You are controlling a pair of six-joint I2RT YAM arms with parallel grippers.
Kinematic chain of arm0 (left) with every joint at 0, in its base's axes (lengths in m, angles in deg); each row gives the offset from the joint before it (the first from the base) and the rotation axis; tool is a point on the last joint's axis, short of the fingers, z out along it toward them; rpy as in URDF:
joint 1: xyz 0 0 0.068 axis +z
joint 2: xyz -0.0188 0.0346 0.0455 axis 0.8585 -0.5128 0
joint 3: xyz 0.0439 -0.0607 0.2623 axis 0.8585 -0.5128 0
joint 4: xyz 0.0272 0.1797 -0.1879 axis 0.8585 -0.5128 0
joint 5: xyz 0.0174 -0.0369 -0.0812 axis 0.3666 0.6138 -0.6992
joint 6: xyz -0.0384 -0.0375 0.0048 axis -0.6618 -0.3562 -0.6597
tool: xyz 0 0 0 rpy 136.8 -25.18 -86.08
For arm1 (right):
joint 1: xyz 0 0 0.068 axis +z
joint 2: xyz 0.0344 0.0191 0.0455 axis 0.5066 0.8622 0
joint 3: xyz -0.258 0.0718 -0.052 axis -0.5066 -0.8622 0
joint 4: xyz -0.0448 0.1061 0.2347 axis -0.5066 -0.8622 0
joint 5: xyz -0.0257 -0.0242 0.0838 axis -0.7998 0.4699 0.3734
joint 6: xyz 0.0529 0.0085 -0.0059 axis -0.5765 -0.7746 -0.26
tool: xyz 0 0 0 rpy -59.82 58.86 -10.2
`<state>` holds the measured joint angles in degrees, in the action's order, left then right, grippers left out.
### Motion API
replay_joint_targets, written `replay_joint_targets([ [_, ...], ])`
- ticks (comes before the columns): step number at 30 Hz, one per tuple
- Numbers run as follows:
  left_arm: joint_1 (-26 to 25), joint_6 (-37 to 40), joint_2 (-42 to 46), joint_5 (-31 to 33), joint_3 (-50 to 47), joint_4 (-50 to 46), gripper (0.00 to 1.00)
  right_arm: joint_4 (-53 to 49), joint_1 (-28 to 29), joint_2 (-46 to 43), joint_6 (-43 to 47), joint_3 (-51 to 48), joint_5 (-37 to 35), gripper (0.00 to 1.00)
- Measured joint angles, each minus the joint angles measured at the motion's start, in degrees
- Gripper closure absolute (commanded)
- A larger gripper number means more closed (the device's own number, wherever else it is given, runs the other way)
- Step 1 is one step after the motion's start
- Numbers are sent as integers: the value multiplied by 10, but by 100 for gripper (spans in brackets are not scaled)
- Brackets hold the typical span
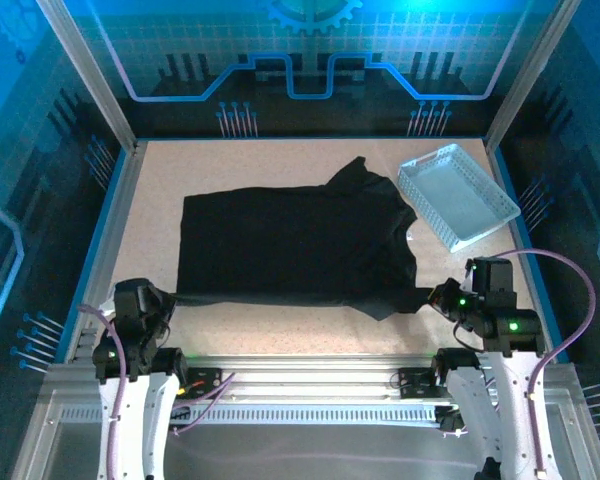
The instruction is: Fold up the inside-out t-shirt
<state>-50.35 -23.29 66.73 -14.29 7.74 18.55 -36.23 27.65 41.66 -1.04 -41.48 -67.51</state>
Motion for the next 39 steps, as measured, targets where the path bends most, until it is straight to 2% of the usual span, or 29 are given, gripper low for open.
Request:
replay_joint_targets([
  [5,0,-8,-66,4,-16,49,97,39,0,32,-7,2,1,100],
  [10,0,7,-236,1,-9,154,98,122,9,152,12,28,-4,100],
  [15,0,45,-409,-16,43,242,100,191,33,280,48,86,-26,100],
  [21,-1,76,-535,-27,104,318,100,244,59,404,89,151,-64,100],
  [26,-3,97,-629,-44,149,340,100,257,87,487,116,202,-102,100],
  [29,-8,105,-667,-48,170,341,100,261,98,529,131,232,-119,100],
  [39,-8,110,-683,-19,178,336,100,266,111,625,154,309,-160,100],
])
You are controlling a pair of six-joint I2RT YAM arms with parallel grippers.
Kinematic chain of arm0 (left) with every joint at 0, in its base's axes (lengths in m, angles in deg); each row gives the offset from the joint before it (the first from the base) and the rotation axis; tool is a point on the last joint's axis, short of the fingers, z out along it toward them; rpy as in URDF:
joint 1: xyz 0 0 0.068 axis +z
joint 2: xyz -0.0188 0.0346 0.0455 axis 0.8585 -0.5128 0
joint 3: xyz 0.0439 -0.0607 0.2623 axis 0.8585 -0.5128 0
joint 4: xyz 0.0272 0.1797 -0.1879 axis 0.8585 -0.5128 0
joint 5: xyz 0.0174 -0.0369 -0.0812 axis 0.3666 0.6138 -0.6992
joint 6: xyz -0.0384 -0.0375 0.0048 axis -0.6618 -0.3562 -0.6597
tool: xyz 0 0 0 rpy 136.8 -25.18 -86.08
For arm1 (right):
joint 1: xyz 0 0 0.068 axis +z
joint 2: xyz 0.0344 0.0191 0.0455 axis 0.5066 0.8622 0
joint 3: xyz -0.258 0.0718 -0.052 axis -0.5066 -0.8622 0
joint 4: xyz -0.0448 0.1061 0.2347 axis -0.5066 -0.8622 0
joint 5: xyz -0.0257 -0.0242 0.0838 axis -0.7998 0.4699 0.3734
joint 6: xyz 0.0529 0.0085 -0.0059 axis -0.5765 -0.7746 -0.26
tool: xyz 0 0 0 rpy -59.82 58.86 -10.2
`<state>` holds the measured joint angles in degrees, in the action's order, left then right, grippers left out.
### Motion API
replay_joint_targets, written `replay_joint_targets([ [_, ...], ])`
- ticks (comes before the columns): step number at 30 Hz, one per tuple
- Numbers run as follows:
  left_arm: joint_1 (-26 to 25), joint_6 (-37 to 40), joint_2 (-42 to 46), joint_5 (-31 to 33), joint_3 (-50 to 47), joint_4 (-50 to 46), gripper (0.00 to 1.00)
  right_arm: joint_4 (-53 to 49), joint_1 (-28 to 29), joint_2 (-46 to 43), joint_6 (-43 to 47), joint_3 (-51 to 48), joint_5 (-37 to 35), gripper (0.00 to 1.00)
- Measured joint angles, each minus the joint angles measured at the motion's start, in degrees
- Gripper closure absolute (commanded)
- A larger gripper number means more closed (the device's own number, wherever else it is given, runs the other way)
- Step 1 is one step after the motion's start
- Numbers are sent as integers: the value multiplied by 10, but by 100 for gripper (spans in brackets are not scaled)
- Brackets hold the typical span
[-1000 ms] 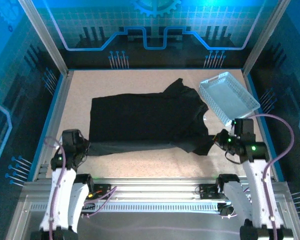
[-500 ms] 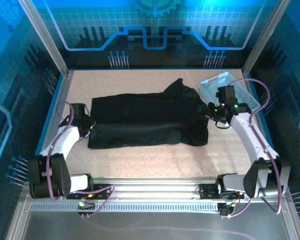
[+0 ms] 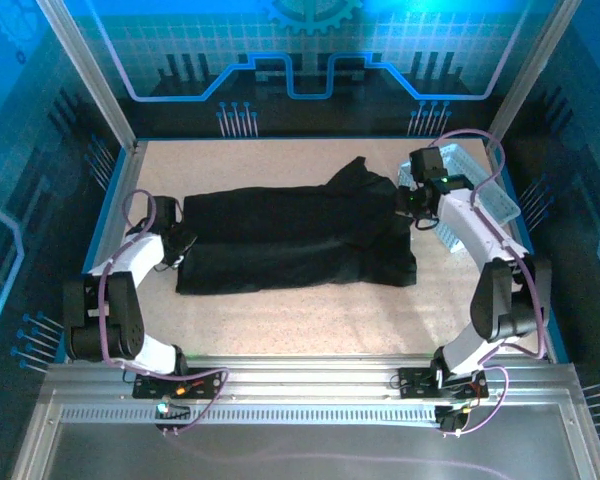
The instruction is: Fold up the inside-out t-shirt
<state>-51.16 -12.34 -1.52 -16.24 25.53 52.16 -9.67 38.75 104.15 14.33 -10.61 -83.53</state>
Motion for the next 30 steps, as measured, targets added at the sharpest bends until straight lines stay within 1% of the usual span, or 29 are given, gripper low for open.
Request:
replay_joint_targets([
  [8,0,0,-3,19,0,0,99,-1,1,49,10,39,-22,100],
  [9,0,0,-3,21,0,0,95,-2,2,56,13,47,-22,100],
  [11,0,2,-3,24,0,0,81,-2,7,70,17,63,-25,89],
  [13,0,5,-3,24,1,0,71,-4,16,86,21,82,-31,69],
  [14,0,10,-3,23,4,-3,64,-7,21,94,24,91,-35,56],
  [15,0,15,-4,22,7,-4,56,-9,26,100,26,98,-39,48],
  [17,0,24,-3,16,16,-10,44,-14,33,104,28,103,-48,38],
  [19,0,32,5,13,21,-17,36,-25,35,100,30,101,-57,32],
  [21,0,43,37,14,20,-36,27,-24,35,80,30,81,-66,31],
  [23,-6,48,91,19,14,-48,25,-23,35,36,27,34,-67,31],
  [25,-24,49,158,18,-4,-47,25,-21,35,-24,22,-24,-60,31],
  [27,-62,45,204,3,-30,-37,25,-18,35,-88,13,-87,-43,31],
  [28,-79,43,208,-5,-39,-33,25,-14,35,-109,9,-111,-33,31],
  [30,-123,42,187,-30,-61,-12,25,-4,35,-138,-1,-163,-5,33],
])
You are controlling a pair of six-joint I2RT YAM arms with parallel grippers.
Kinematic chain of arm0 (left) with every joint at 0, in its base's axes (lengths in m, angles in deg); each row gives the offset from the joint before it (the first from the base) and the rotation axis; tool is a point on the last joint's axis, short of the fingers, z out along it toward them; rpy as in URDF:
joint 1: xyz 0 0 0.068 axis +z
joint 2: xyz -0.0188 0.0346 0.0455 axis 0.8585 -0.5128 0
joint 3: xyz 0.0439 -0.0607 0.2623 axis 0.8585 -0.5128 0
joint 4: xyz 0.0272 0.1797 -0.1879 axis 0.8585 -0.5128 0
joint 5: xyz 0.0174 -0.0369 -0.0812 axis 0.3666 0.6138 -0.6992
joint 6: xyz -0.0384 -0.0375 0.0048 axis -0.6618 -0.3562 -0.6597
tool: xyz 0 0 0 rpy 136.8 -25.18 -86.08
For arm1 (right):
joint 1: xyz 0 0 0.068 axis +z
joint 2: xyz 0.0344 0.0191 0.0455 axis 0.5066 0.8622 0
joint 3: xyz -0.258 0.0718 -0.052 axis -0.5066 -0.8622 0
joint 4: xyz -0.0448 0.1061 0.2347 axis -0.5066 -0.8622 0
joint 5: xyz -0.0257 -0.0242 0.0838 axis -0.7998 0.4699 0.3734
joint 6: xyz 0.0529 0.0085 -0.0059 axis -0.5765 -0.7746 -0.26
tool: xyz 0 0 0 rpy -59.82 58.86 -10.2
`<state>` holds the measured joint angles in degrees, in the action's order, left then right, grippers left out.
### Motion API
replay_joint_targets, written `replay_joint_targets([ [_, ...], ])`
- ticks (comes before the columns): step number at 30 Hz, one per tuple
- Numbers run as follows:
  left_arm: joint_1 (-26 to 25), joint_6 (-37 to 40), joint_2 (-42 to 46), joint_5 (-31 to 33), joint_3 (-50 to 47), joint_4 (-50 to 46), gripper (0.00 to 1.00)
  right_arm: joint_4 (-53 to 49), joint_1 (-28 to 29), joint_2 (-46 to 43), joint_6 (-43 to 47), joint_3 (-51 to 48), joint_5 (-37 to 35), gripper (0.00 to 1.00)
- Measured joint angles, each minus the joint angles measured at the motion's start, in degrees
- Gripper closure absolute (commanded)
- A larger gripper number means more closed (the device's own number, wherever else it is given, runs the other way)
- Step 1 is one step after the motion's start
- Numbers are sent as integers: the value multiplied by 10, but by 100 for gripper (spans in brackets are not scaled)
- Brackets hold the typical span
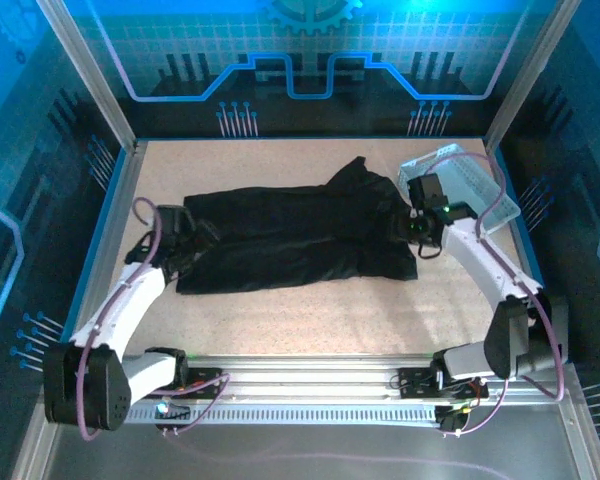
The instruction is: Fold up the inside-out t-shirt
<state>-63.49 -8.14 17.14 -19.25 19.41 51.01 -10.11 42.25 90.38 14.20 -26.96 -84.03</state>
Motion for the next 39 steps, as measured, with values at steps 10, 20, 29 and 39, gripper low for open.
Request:
replay_joint_targets([
  [10,-27,-26,-109,-59,-82,95,25,86,2,33,-45,-127,148,41],
  [20,81,-29,-75,-89,-128,149,23,120,-58,37,-105,-178,100,43],
  [29,82,-20,-53,-107,-100,87,15,92,-7,-44,-103,-162,37,41],
  [39,57,-8,-148,-120,36,85,13,134,83,71,-75,-57,63,39],
])
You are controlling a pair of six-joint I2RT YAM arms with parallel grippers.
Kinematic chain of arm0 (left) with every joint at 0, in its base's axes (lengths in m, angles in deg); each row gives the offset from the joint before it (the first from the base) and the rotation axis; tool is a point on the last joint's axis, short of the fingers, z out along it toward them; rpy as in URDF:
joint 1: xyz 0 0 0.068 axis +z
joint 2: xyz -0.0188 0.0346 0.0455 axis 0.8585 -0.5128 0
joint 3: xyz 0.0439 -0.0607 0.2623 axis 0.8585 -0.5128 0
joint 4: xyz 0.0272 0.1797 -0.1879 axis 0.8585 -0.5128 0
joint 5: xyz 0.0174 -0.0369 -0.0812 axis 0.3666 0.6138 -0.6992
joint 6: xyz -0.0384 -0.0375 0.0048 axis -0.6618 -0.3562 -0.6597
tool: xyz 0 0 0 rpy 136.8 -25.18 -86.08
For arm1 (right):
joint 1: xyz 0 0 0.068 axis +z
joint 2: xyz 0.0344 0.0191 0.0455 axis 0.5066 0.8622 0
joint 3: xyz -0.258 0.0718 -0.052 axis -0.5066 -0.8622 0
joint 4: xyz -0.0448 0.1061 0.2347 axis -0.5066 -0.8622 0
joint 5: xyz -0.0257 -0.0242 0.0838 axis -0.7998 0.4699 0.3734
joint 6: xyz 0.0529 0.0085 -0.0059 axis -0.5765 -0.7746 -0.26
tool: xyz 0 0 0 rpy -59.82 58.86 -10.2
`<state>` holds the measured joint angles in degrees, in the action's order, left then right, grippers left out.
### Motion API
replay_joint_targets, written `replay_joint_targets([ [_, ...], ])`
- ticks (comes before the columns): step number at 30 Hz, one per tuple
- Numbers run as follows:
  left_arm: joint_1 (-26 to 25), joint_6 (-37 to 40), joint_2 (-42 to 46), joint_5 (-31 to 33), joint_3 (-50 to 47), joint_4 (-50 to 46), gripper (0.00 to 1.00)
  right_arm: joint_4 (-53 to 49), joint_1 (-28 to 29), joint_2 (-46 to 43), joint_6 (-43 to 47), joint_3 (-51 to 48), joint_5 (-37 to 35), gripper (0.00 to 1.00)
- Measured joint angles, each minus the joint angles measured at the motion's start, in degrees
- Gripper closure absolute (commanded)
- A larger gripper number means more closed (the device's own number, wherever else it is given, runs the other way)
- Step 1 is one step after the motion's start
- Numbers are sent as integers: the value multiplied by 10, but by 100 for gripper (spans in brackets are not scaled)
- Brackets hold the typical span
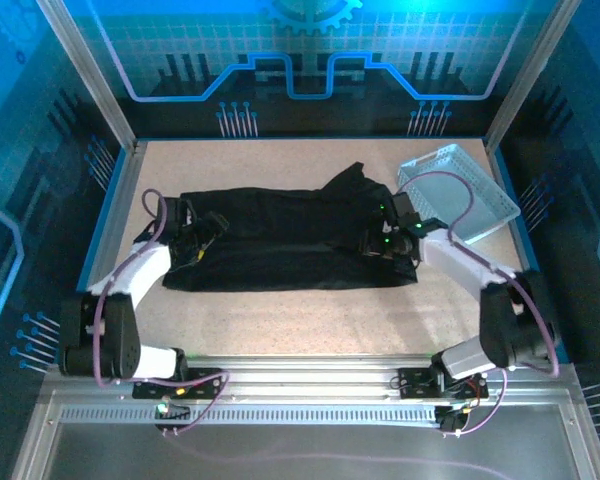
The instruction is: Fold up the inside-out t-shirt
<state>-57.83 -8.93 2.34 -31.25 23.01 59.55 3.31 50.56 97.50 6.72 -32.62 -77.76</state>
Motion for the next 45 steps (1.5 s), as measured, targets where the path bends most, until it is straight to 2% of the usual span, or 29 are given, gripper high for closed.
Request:
replay_joint_targets([
  [5,-1,0,-84,-18,-8,15,11,11,-3,72,-2,2,5,38],
  [9,-1,-1,-64,-20,-38,50,10,28,-34,65,-18,-40,13,38],
  [12,-2,-2,-25,-18,-83,75,8,33,-46,13,-40,-86,12,38],
  [18,-3,-9,71,5,-158,74,6,-19,-45,-97,-73,-149,-5,38],
  [21,-3,-8,89,11,-153,37,5,-41,-42,-141,-73,-145,-4,38],
  [23,-5,-3,85,13,-118,-7,4,-61,-37,-146,-58,-108,-5,38],
  [27,-39,21,24,34,58,-82,4,-67,-35,-86,-10,43,-4,38],
  [30,-92,40,-36,47,190,-87,4,-38,-35,-11,24,144,2,38],
  [32,-117,43,-67,47,235,-87,5,-32,-34,46,38,197,5,39],
  [38,-125,46,-198,46,295,-98,6,-31,-33,225,62,311,17,40],
  [41,-125,45,-244,38,291,-100,5,-43,-33,275,63,332,17,39],
  [45,-125,43,-251,26,254,-87,5,-55,-37,305,59,333,17,40],
])
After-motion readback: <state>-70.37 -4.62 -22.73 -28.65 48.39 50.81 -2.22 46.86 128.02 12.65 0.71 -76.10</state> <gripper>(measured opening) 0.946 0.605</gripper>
